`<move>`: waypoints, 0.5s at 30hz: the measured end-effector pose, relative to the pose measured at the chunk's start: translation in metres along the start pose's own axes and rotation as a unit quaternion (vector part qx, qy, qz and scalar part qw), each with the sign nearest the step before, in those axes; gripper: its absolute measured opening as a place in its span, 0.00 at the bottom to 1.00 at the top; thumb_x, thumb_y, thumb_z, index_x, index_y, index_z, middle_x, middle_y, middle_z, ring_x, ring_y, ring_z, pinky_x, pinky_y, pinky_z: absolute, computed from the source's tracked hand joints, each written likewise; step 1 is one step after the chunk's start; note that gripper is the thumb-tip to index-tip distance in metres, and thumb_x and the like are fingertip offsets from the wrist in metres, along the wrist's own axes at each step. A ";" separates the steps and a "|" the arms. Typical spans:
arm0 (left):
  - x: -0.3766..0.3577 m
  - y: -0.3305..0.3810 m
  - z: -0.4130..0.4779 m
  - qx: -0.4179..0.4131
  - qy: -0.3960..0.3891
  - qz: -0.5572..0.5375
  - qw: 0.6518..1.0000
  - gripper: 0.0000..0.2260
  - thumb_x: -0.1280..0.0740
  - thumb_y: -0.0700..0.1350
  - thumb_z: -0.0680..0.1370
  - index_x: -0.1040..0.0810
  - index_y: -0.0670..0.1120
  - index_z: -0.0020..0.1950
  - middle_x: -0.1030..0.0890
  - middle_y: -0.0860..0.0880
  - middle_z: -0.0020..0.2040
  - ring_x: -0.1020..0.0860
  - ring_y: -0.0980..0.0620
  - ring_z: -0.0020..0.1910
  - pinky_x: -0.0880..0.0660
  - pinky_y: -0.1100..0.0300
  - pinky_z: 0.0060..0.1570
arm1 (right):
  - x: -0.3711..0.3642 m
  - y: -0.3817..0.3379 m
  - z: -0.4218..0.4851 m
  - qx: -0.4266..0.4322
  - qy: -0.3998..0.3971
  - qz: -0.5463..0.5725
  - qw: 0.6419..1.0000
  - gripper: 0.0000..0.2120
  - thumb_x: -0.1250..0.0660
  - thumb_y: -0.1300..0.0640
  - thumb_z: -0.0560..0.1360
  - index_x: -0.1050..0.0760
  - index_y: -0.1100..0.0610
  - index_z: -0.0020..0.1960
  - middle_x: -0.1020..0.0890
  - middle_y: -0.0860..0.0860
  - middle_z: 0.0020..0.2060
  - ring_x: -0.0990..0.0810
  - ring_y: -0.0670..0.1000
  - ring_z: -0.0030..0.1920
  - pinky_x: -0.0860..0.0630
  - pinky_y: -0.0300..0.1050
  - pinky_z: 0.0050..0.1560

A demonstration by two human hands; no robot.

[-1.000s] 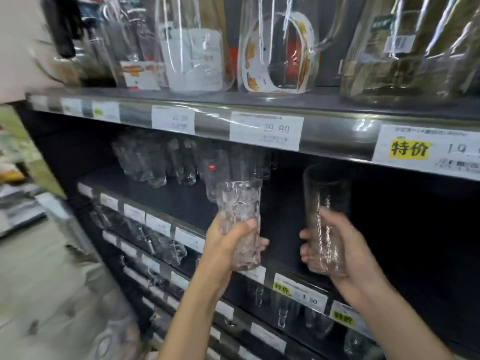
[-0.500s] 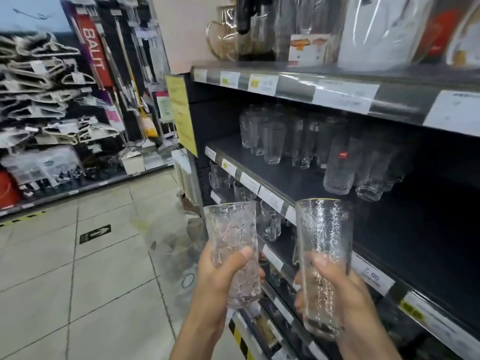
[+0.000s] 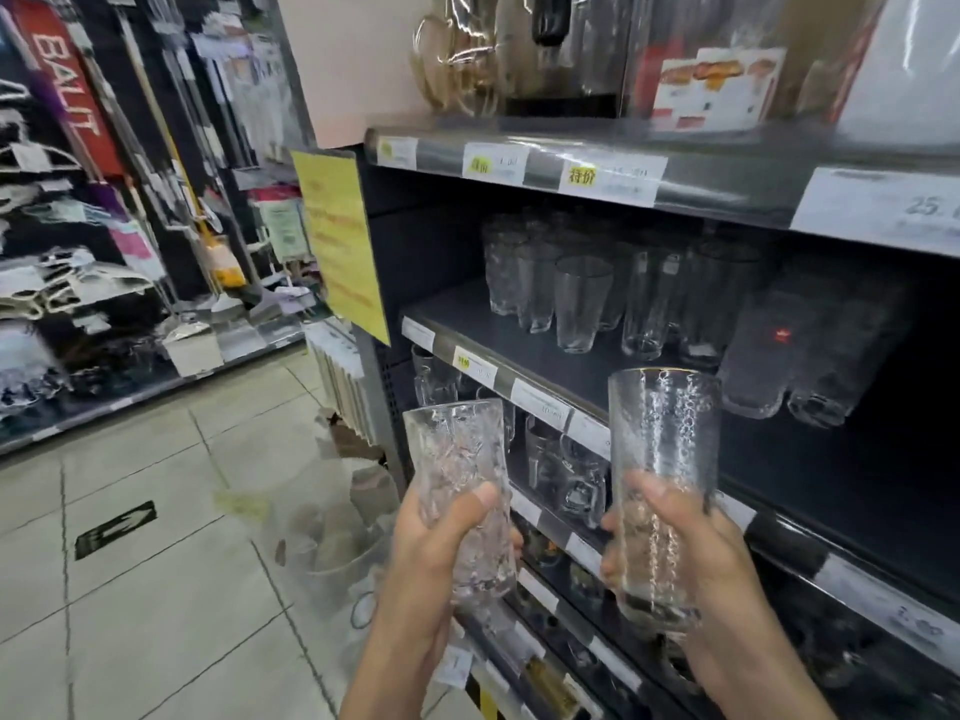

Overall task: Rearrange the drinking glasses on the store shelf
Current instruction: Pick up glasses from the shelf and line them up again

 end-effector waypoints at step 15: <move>-0.065 0.003 0.129 0.046 -0.225 0.038 0.973 0.28 0.26 0.55 0.64 0.24 0.50 0.63 0.14 0.44 0.50 0.15 0.41 0.43 0.19 0.52 0.38 | 0.020 -0.021 0.045 0.086 0.258 -0.082 0.959 0.25 0.27 0.33 0.53 0.22 0.35 0.50 0.14 0.46 0.50 0.15 0.48 0.50 0.23 0.48 0.47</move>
Point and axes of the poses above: each hand's wrist, its own z-axis towards the middle knuckle, its own x-axis out of the back of the hand, y = z × x, the point moved 8 cm from there along z, towards the middle knuckle
